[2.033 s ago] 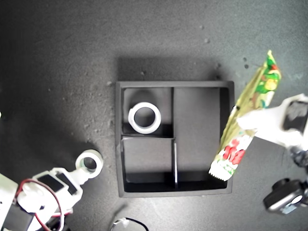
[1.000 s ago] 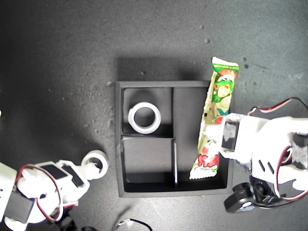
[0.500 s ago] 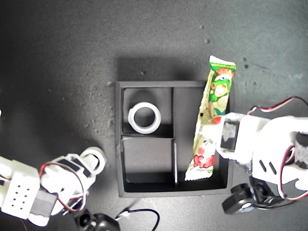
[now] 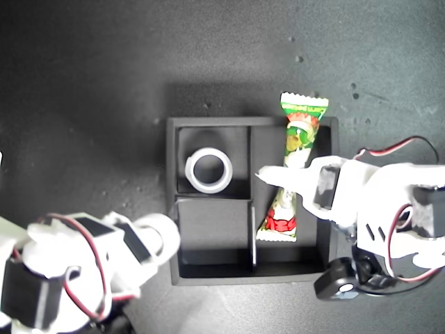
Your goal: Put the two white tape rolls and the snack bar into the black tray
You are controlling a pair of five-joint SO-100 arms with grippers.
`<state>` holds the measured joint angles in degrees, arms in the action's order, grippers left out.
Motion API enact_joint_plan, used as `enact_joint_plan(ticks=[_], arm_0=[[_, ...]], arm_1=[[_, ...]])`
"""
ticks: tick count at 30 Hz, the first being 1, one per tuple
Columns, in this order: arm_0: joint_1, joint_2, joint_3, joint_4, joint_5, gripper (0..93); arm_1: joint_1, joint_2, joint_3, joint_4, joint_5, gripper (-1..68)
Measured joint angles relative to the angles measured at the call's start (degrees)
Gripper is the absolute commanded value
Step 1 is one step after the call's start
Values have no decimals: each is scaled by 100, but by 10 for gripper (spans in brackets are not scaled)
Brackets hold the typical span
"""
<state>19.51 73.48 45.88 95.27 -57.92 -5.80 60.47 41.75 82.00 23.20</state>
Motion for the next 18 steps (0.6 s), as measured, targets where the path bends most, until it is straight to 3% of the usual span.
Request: enact_joint_plan(ticks=[3, 6, 9, 13, 18], arm_0=[[53, -1898, -2558, 712, 88, 1], [26, -3340, -4228, 844, 44, 1], [-26, -4096, -4808, 870, -105, 4], [-18, -4395, -4887, 879, -272, 130], [-9, -4395, -4685, 879, -431, 167]], arm_1=[[-53, 0, -1248, 940, 826, -1], [53, 132, -2426, 1819, 2127, -4], [97, 422, -2848, 2039, 3129, -6], [158, 835, -2479, 2092, 3946, -7], [281, 896, -2399, 2101, 4412, -7]])
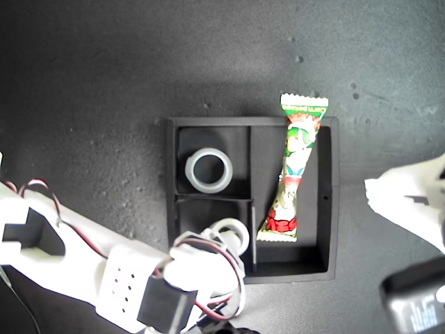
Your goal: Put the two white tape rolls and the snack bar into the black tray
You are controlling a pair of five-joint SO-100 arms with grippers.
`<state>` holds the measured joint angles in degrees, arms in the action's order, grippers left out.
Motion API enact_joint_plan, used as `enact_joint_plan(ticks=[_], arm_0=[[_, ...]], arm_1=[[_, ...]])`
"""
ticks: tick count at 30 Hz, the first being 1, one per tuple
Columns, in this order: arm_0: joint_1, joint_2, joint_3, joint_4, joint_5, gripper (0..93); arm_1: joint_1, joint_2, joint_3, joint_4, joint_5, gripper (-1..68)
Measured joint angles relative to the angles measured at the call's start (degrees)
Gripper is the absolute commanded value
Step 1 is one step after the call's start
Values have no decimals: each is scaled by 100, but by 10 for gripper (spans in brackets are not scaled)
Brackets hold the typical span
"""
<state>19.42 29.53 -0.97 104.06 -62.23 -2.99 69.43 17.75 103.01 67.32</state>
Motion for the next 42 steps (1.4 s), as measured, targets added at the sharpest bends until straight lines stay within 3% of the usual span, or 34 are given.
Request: enact_joint_plan(ticks=[7, 14, 19, 28, 37, 42], arm_0=[[-185, 1450, 1143, 0, 132, 2], [-1011, 5572, 4676, -123, 255, 1], [-1582, 8306, 8086, -1327, 308, 1], [-1397, 12270, 13605, -3305, -360, 1], [-1116, 13887, 15829, -3946, -747, 1], [-993, 14370, 16392, -4008, -861, 0]], arm_1=[[-44, 1688, 1802, -149, 483, -7], [-343, 7409, 7910, -3480, 1037, -7], [-519, 9290, 12129, -4623, 1239, -7], [-431, 11936, 15618, -4790, 1266, -7], [-246, 12190, 16049, -4711, 1266, -7], [-62, 12208, 16049, -3990, 1274, -2]])
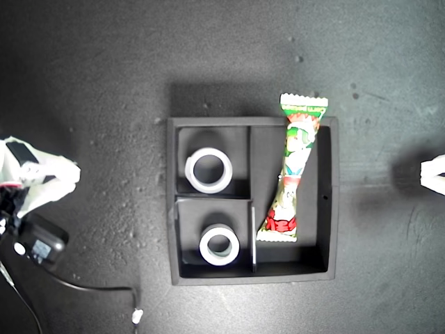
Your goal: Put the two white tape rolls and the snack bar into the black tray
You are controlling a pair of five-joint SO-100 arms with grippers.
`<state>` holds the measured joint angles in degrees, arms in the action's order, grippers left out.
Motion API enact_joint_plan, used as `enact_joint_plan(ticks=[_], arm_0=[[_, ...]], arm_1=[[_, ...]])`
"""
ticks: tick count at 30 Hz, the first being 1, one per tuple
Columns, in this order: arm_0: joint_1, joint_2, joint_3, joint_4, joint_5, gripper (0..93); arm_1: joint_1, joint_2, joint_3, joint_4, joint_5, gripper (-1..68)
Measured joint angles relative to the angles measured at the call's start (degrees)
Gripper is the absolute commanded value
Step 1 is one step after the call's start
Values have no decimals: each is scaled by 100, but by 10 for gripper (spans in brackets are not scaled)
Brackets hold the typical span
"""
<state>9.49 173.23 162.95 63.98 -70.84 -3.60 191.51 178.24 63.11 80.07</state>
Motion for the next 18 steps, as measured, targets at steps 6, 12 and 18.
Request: enact_joint_plan(ticks=[6, 12, 18], arm_0=[[167, 642, 703, 0, -123, 0], [123, 1793, 1301, 413, -114, 0], [123, 1793, 1362, 580, -360, 2]], arm_1=[[62, 0, 9, 712, 149, -5], [-132, 0, 9, 1160, 668, -5], [-79, -9, 9, 1362, 536, -1]])
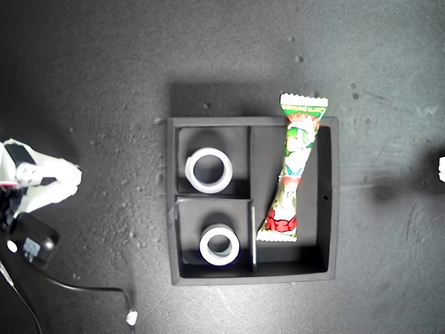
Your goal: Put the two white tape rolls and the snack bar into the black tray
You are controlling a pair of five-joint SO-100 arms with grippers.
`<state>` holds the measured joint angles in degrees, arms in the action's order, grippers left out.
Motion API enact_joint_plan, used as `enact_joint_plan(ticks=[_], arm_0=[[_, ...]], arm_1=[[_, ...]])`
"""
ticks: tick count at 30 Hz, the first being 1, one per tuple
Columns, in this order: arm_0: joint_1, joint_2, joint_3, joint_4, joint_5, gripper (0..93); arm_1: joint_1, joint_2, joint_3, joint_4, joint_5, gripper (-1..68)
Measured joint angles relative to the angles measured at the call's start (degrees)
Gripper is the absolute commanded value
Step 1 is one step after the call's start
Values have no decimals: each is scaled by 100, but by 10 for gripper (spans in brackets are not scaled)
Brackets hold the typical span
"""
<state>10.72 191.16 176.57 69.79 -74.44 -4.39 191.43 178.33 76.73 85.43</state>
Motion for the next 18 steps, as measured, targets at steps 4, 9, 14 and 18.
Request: enact_joint_plan(ticks=[4, 9, 14, 18], arm_0=[[-193, 0, 0, 343, -26, 2], [-431, 0, 0, 475, 659, 2], [-466, 0, 0, 686, 448, 2], [-466, 0, 0, 773, -132, 2]], arm_1=[[439, 44, 0, -18, -1292, -1], [536, 44, 0, -70, -1951, -1], [589, 44, 0, -53, -2039, -1], [589, 44, 0, -53, -2039, -1]])
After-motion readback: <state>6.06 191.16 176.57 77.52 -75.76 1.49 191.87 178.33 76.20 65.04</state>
